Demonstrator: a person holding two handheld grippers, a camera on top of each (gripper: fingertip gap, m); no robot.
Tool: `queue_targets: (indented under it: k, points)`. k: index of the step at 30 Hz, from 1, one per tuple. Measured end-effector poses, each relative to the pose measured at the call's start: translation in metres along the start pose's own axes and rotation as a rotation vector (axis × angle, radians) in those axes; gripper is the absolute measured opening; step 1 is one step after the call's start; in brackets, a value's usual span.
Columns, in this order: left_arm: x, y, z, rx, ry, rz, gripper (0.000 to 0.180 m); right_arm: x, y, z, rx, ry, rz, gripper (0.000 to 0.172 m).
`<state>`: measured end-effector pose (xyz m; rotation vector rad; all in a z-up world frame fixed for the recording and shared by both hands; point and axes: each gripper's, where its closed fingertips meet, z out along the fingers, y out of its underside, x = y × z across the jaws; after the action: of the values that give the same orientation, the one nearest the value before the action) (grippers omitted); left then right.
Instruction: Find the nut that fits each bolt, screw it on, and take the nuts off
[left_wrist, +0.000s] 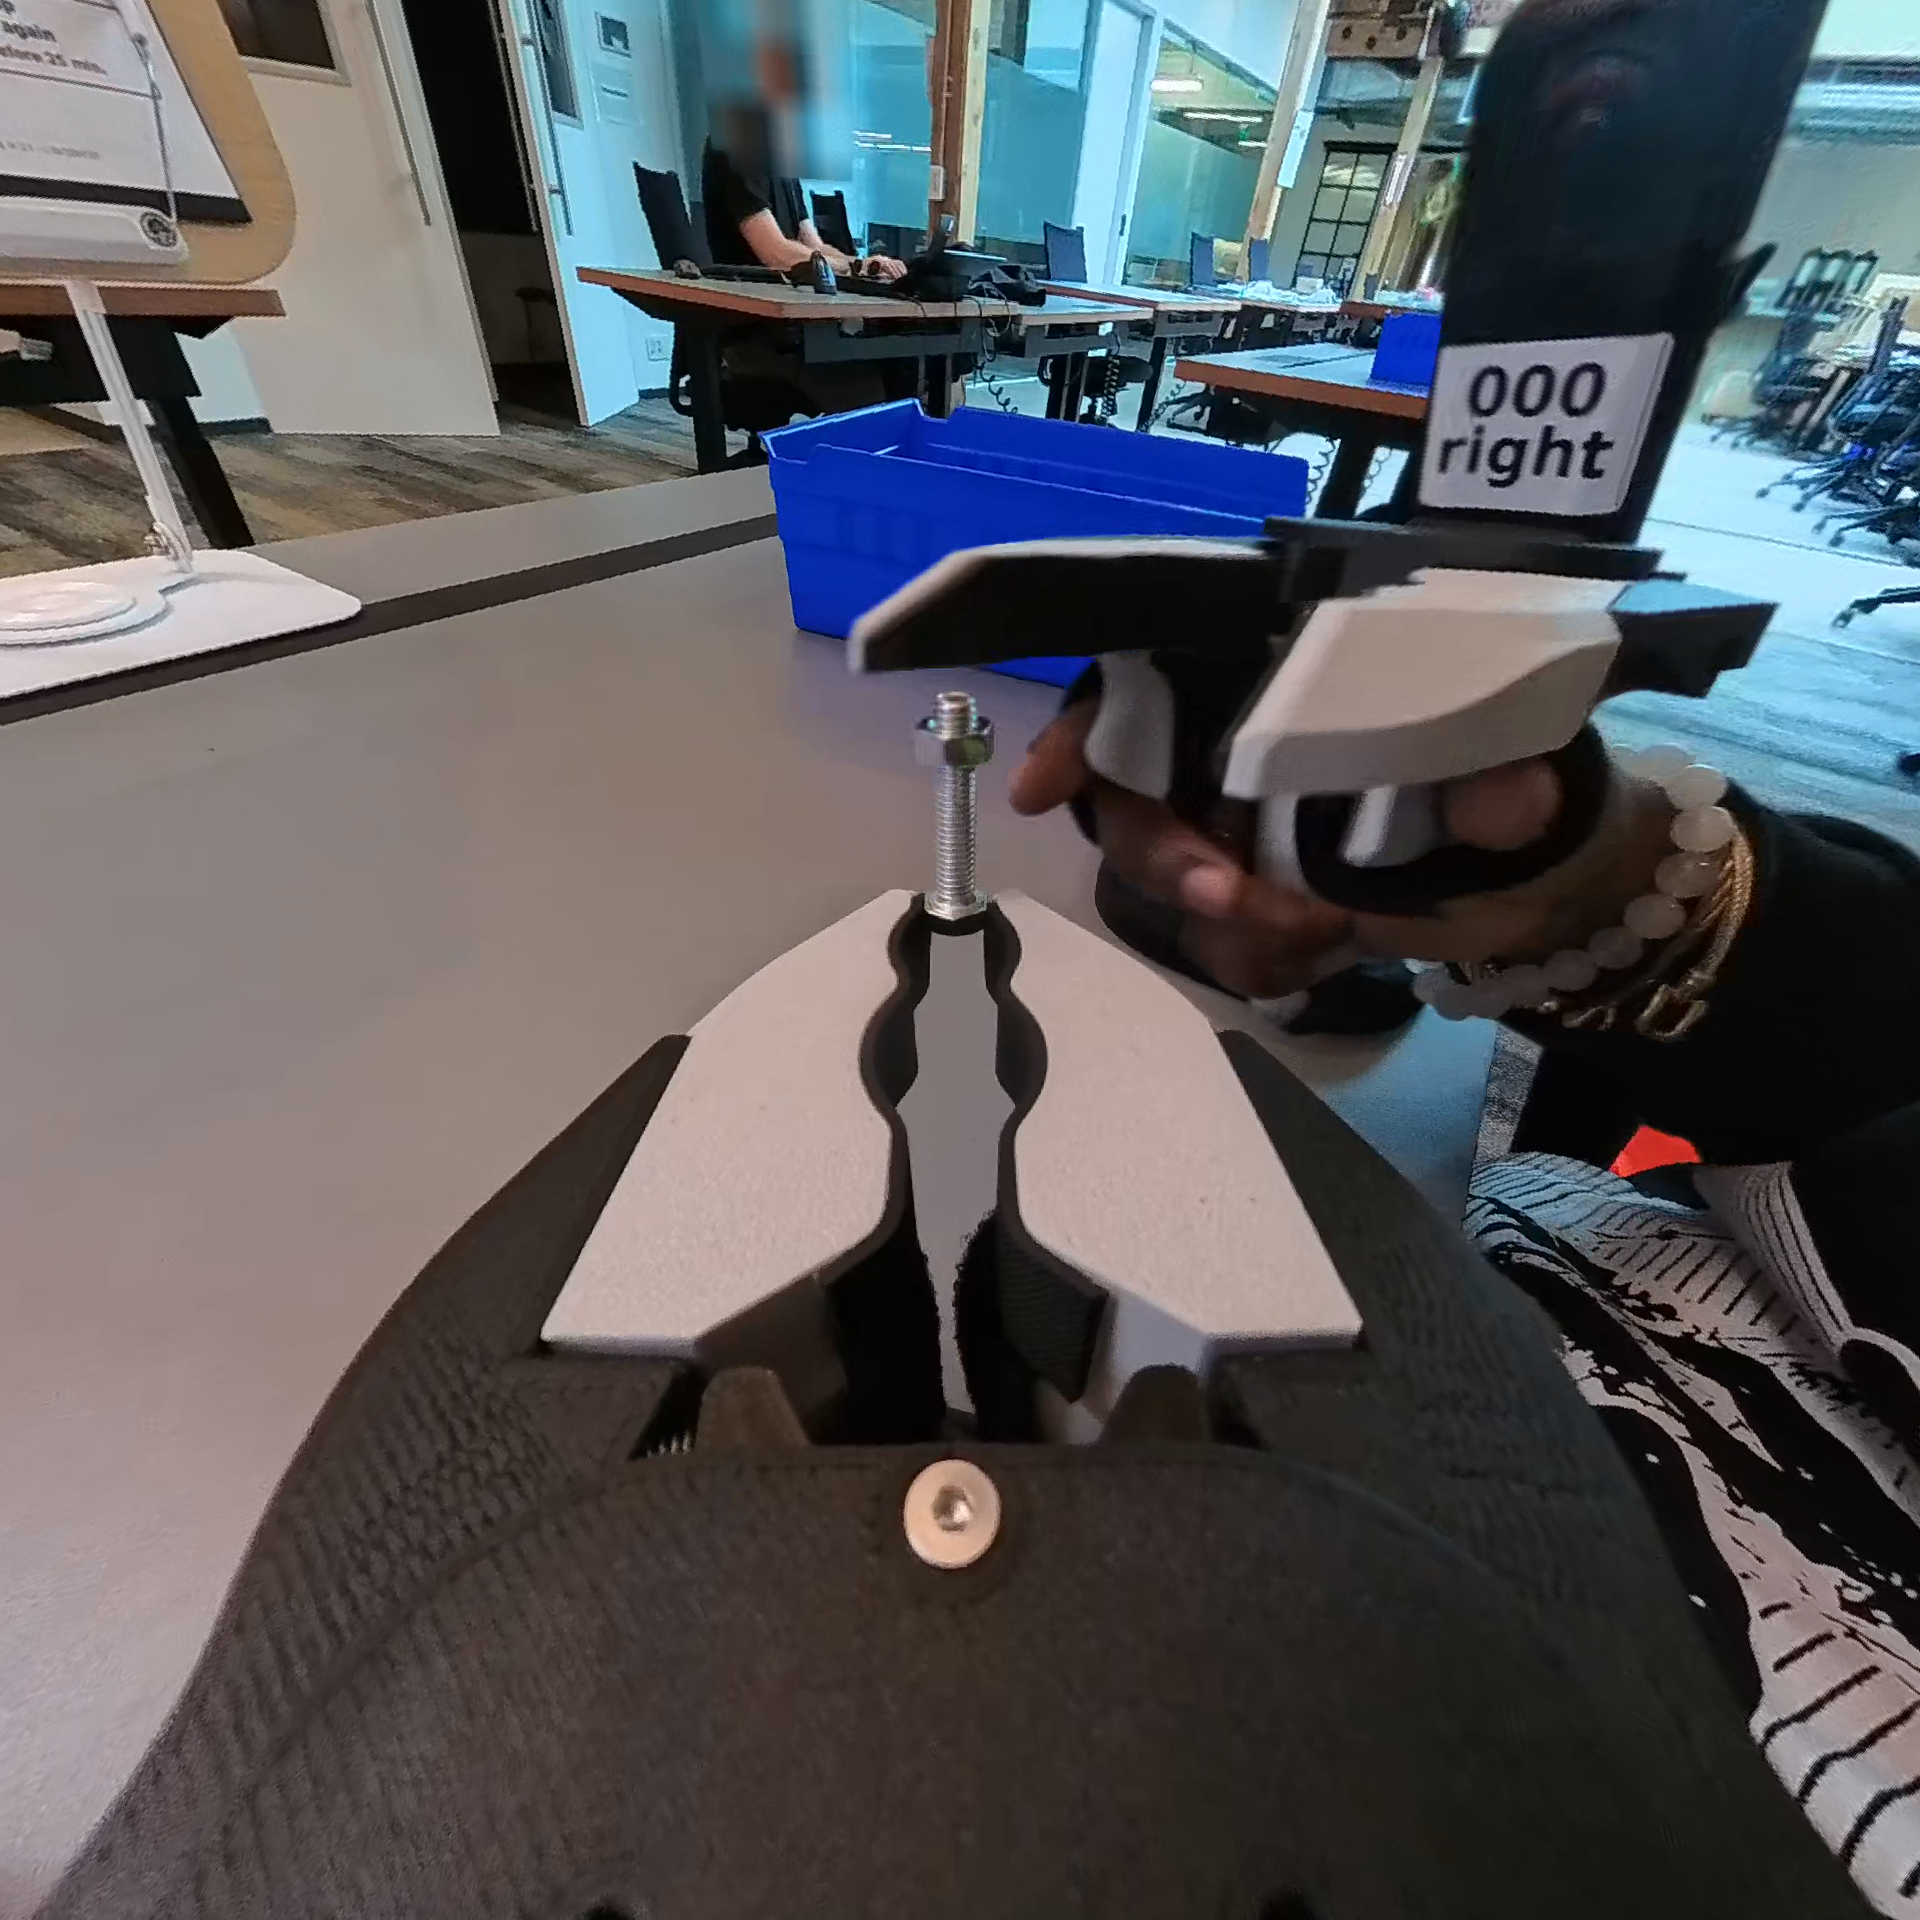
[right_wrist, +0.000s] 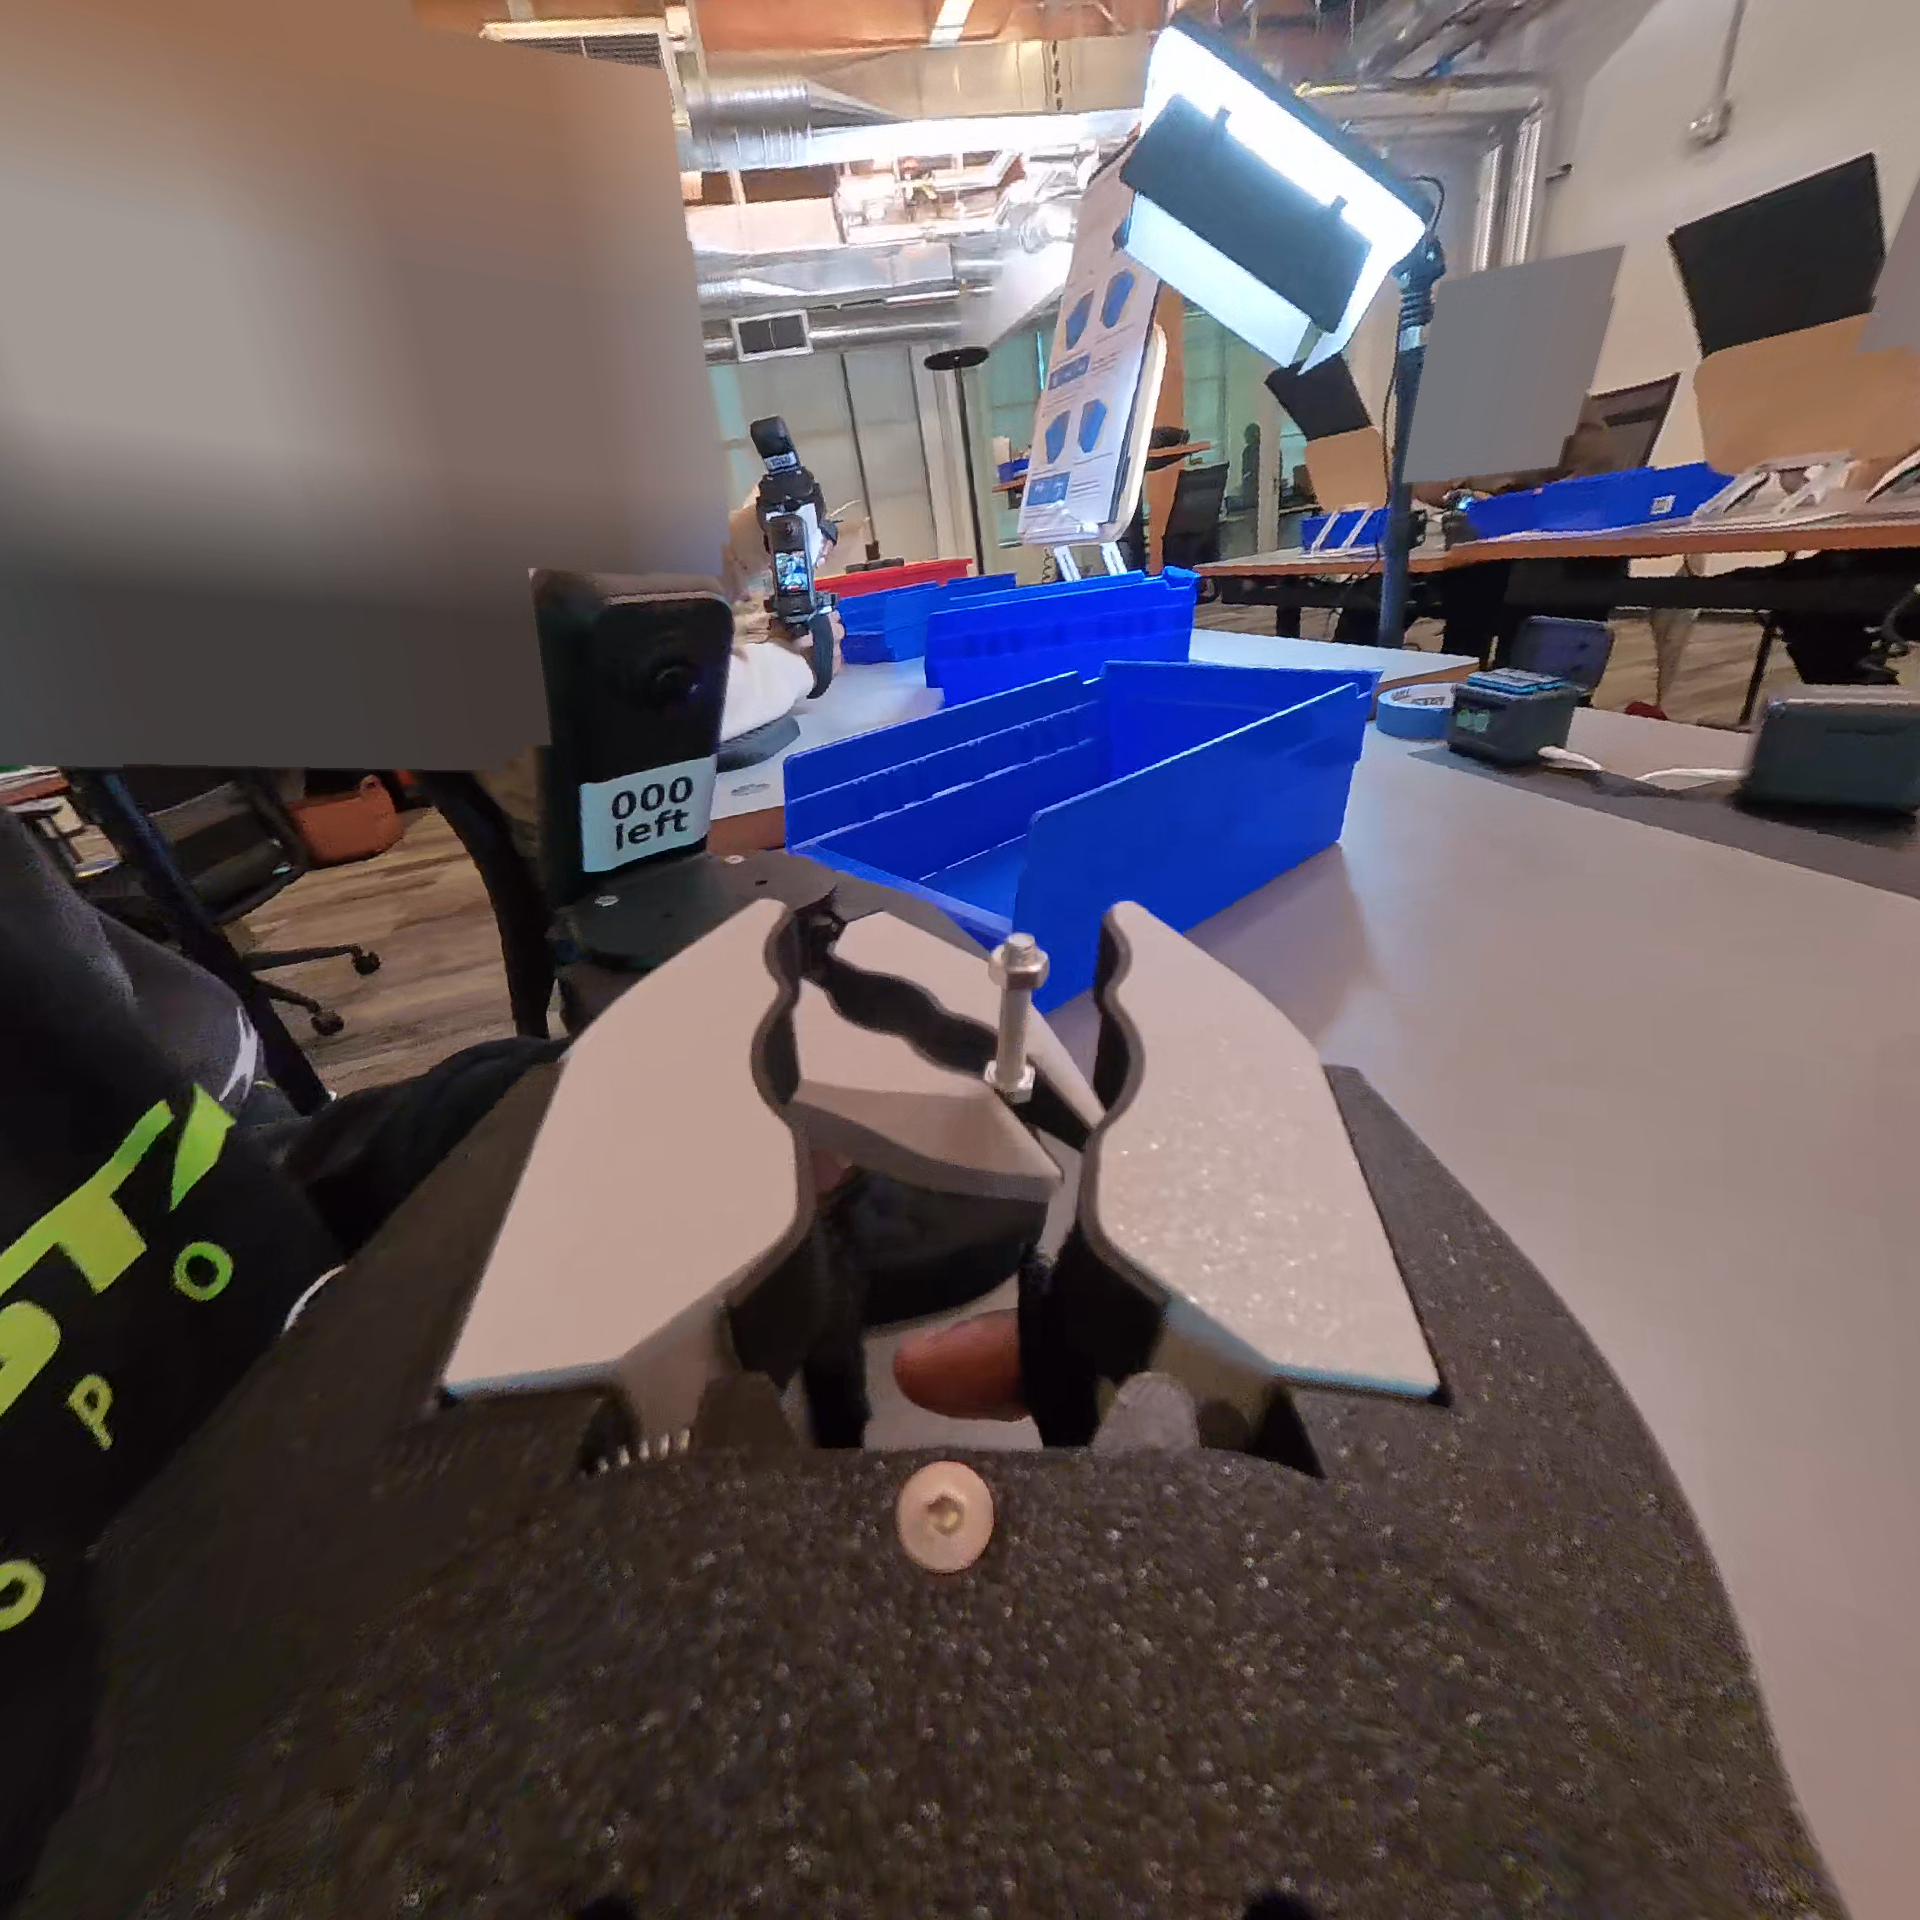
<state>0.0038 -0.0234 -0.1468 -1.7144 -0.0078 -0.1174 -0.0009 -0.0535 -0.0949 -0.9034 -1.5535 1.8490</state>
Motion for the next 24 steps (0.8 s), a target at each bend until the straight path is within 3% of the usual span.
queue_targets:
  k: [7,15,17,18,19,20,22,24]
  points:
    - [0.001,0.001,0.000,-0.002,0.007,0.003,0.010,-0.005,0.010,0.024,-0.060,-0.067,0.001,0.059]
    - [-0.002,0.001,0.000,-0.002,-0.010,-0.010,0.010,-0.005,0.011,0.008,-0.046,-0.039,0.009,0.054]
    - [-0.002,0.001,0.000,-0.002,-0.010,-0.014,0.010,-0.005,0.010,-0.001,-0.039,-0.020,0.014,0.049]
    - [-0.003,0.001,0.000,-0.002,-0.014,-0.016,0.010,-0.005,0.010,-0.007,-0.034,-0.017,0.015,0.042]
    - [-0.004,0.001,0.000,-0.002,-0.016,-0.019,0.010,-0.008,0.009,-0.012,-0.026,-0.036,0.016,0.024]
    - [-0.004,0.001,0.000,-0.003,-0.014,-0.021,0.010,-0.010,0.007,-0.017,-0.012,-0.050,0.026,0.020]
    - [-0.003,0.001,0.000,-0.004,-0.015,-0.018,0.010,-0.006,0.005,-0.020,0.004,-0.034,0.044,0.019]
    - [-0.002,0.002,0.000,-0.006,-0.011,-0.010,0.010,0.001,0.005,-0.017,0.019,0.000,0.050,0.029]
